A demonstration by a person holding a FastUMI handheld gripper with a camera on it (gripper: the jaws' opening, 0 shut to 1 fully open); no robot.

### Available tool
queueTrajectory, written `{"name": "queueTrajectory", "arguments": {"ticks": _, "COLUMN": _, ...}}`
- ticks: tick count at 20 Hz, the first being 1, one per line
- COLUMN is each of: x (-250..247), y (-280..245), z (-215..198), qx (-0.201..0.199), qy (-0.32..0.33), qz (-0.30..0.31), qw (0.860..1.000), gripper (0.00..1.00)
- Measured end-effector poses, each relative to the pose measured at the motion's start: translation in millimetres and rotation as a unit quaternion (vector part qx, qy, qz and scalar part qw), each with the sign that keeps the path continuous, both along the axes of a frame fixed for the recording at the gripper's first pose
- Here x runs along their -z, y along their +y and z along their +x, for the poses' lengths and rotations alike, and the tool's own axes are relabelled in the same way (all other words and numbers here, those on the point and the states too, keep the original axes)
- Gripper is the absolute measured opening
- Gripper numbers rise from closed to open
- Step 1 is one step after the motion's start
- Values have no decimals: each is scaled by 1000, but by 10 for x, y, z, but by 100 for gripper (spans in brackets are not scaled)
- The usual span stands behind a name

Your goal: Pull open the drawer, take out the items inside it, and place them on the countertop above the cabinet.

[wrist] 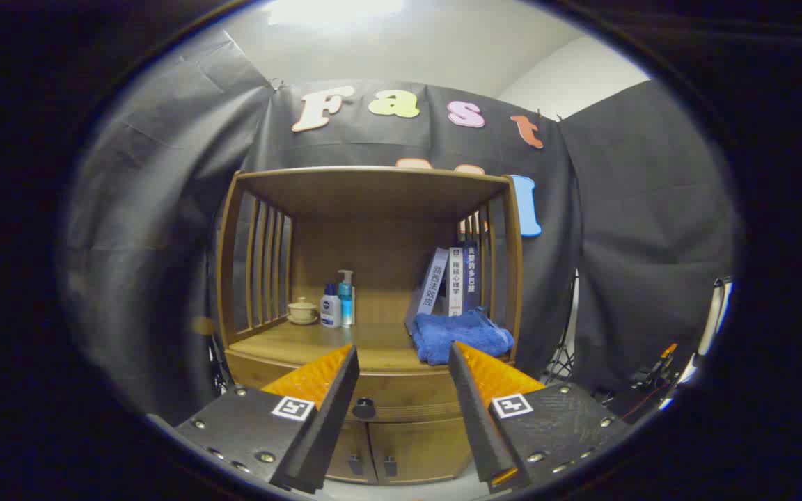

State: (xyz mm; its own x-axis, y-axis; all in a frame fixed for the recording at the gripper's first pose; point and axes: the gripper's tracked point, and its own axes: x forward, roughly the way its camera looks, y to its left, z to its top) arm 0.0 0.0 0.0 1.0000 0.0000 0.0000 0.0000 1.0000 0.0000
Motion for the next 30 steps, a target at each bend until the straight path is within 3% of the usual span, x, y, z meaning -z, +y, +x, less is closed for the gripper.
{"name": "queueTrajectory", "arguments": {"ticks": 16, "x": 141, "y": -82, "z": 129, "qx": 26, "qy": 29, "qz": 3, "qw": 999, "gripper": 78}}
{"name": "queueTrajectory", "arguments": {"ticks": 22, "x": 465, "y": 98, "z": 278, "qx": 3, "qy": 72, "qz": 2, "qw": 997, "gripper": 78}}
{"name": "queueTrajectory", "arguments": {"ticks": 30, "x": 1429, "y": 637, "z": 876, "qx": -49, "qy": 172, "qz": 20, "qw": 984, "gripper": 78}}
